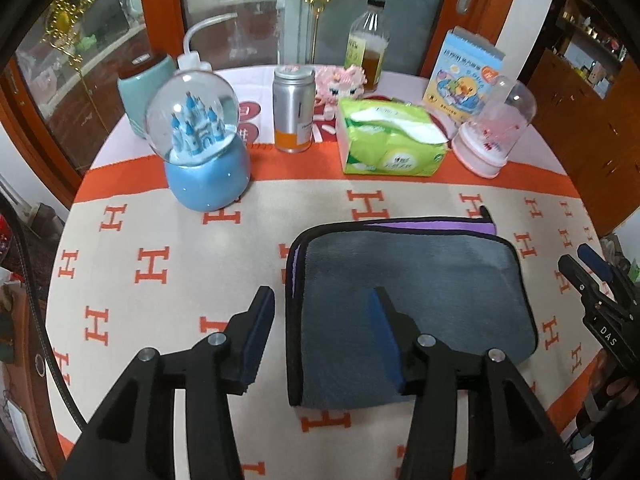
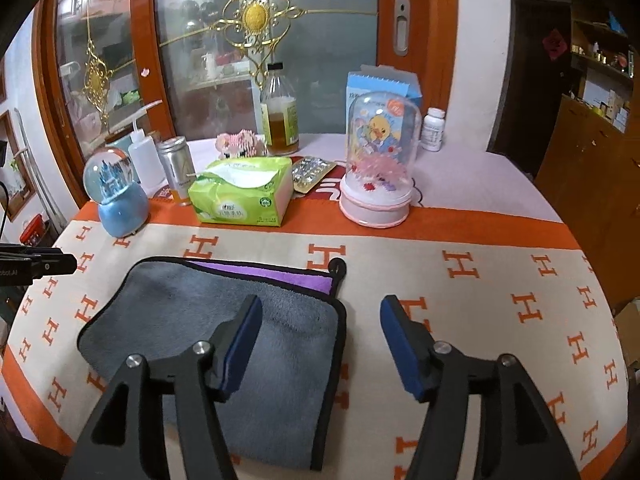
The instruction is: Fold towel
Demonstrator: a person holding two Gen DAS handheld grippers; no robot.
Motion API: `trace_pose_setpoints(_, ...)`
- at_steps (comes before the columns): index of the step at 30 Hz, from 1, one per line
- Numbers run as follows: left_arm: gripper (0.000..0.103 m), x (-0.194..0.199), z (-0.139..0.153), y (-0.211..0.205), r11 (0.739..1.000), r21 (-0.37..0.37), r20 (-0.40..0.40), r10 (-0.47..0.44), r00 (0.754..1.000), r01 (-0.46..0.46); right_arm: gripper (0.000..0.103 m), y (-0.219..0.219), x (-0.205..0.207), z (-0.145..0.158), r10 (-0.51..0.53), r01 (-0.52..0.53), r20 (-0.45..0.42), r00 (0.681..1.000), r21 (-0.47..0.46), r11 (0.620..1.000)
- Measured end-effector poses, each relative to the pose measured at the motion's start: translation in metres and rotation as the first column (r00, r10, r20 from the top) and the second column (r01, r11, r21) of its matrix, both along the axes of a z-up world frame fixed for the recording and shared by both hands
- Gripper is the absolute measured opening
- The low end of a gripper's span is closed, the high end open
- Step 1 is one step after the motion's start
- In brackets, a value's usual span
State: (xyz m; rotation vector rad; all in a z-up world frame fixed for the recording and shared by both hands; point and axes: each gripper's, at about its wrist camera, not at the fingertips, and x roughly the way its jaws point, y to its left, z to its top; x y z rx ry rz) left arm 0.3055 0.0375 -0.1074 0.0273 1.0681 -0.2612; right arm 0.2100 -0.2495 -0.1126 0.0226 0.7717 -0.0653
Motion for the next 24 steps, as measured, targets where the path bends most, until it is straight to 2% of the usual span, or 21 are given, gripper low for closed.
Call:
trace_pose_setpoints(5, 0.059, -0.028, 0.019, 0.005, 0.999, -0.007, 0.052, 0.039, 0.998, -0.039, 0.068, -0.002, -0.030, 0.016, -0.013, 0.013, 0.024, 1.000, 0.008, 1.000)
trace_pose_setpoints(11, 0.066, -0.069, 0.041, 0.012, 0.997, -0.012, 0.102, 0.072, 0.992, -0.071, 0.073, -0.005, -0.068, 0.029, -0.036, 0.035, 0.035, 0.999, 0.024, 0.999)
trace_pose_setpoints(19, 0.079, -0.134, 0.056, 0.023, 0.993, -0.019, 0.148, 0.122, 0.981, -0.120, 0.082, -0.006, -0.116, 0.036, -0.049, 0.048, 0.008, 0.999, 0.053, 0.997)
trace_pose_setpoints(24, 0.080, -0.164, 0.058, 0.031, 0.987, 0.002, 0.153, 0.157, 0.976, -0.159, 0.089, -0.003, -0.147, 0.037, -0.025, 0.027, -0.024, 0.999, 0.081, 0.996)
